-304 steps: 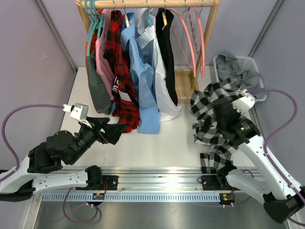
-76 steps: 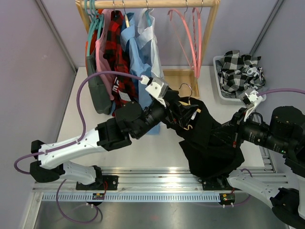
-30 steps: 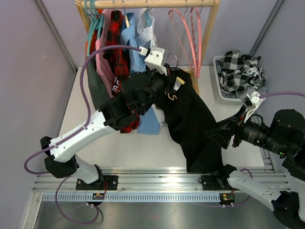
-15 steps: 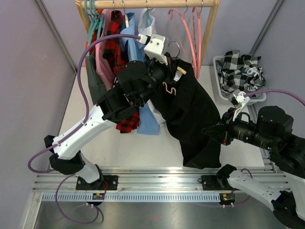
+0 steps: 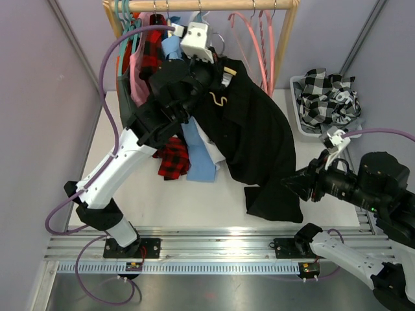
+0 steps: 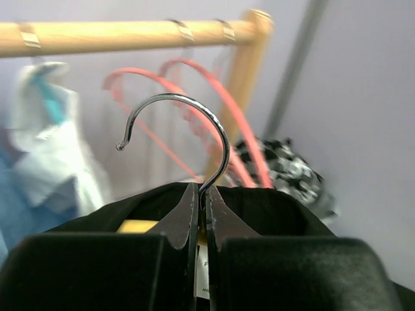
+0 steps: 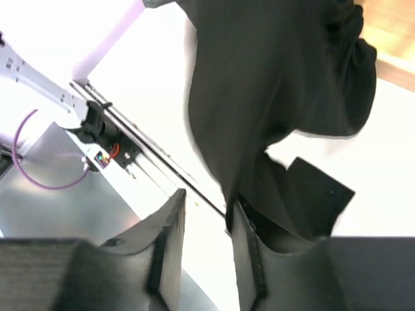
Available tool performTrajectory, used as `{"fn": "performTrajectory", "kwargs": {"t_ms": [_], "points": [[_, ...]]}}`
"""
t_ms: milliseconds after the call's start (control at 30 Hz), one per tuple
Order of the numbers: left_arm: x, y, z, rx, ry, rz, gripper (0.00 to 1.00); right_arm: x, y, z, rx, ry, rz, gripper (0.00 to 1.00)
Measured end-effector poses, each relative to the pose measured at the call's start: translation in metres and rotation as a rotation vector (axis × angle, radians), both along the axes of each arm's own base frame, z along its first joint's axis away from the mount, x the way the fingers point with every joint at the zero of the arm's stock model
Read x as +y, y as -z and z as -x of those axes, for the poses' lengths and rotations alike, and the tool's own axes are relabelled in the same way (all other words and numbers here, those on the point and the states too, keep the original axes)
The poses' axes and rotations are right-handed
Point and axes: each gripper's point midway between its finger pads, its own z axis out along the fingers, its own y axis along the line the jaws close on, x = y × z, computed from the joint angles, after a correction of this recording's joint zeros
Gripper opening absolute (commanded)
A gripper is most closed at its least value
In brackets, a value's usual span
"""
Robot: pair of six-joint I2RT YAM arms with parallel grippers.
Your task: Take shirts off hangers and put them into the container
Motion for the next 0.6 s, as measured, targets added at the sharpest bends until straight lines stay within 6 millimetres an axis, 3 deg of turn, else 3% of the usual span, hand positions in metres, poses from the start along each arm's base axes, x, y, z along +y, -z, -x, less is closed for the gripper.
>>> {"fn": "performTrajectory", "kwargs": {"t_ms": [100,167,267,300,400,433,467,600], "points": [[0.025,-0.006,-0.015,-0.008,-0.082,0.024,0.00,-0.008,0.000,0.011,-0.008,-0.003,-0.004,0.40],[0.031,-0.009,-0.015,-0.013,-0.094,0.034,0.00,-0.009,0.002,0.012,-0.004,-0.003,0.000,0.37],[0.034,-0.011,-0.010,-0.017,-0.089,0.042,0.00,-0.007,0.004,0.009,0.006,-0.003,0.008,0.40],[0.033,-0.012,-0.008,-0.017,-0.083,0.044,0.00,-0.006,0.004,0.008,0.009,-0.003,0.010,0.51],[0.032,-0.013,-0.004,-0.014,-0.061,0.059,0.00,-0.005,0.005,0.006,0.010,-0.001,0.016,0.71],[0.032,-0.014,-0.002,-0.012,-0.054,0.063,0.00,-0.005,0.005,0.005,0.010,0.001,0.020,0.89],[0.033,-0.015,-0.001,-0.011,-0.049,0.067,0.00,-0.006,0.006,0.003,0.012,0.009,0.024,0.96],[0.034,-0.017,0.006,-0.012,-0.025,0.079,0.00,-0.013,0.004,-0.010,-0.018,0.067,0.067,0.99]]}}
